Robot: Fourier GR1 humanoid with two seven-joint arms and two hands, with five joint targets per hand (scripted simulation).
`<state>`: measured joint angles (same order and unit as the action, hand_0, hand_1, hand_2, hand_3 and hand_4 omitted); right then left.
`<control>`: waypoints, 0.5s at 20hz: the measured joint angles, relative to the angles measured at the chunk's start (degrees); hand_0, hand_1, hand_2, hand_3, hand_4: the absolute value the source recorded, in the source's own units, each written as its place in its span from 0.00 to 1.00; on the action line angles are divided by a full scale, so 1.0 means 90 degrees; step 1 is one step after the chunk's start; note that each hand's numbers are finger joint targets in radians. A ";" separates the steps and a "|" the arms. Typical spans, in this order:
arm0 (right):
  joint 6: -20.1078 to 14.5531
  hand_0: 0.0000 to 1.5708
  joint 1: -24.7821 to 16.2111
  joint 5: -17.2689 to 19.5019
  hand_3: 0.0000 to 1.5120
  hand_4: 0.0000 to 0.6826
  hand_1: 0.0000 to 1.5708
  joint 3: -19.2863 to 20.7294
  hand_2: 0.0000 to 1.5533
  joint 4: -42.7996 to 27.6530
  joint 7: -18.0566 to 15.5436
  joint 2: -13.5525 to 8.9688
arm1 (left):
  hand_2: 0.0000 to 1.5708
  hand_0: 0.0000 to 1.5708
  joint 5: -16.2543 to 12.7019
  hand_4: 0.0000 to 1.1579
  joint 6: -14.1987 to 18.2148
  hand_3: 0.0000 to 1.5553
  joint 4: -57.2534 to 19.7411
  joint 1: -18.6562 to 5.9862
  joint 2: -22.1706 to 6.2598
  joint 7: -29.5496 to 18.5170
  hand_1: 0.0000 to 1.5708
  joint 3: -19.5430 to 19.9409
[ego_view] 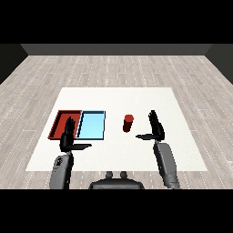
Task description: Pick the red can and put it in the red box
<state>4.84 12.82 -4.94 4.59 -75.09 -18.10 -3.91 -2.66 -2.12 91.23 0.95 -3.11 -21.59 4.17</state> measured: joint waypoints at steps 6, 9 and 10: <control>-0.0104 0.00 0.0154 0.0050 0.00 0.00 0.00 -0.0019 0.00 0.0397 -0.0280 0.0126 | 0.00 0.00 0.0054 0.00 0.0055 0.00 -0.0034 -0.0074 0.0007 -0.0040 0.00 -0.0002; -0.0095 0.00 0.0062 0.0015 0.00 0.00 0.00 -0.0062 0.00 0.0296 -0.0249 0.0151 | 0.00 0.00 0.0069 0.00 0.0073 0.00 -0.0026 -0.0112 0.0014 0.0017 0.00 -0.0020; -0.0090 0.00 0.0175 -0.0017 0.00 0.00 0.00 0.0001 0.00 0.0419 -0.0266 0.0117 | 0.00 0.00 0.0051 0.00 0.0036 0.00 -0.0113 -0.0160 -0.0004 -0.0015 0.00 -0.0004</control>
<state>4.04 14.40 -5.09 4.60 -71.33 -20.49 -2.86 -2.20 -1.79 90.22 -0.48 -3.14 -21.73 4.13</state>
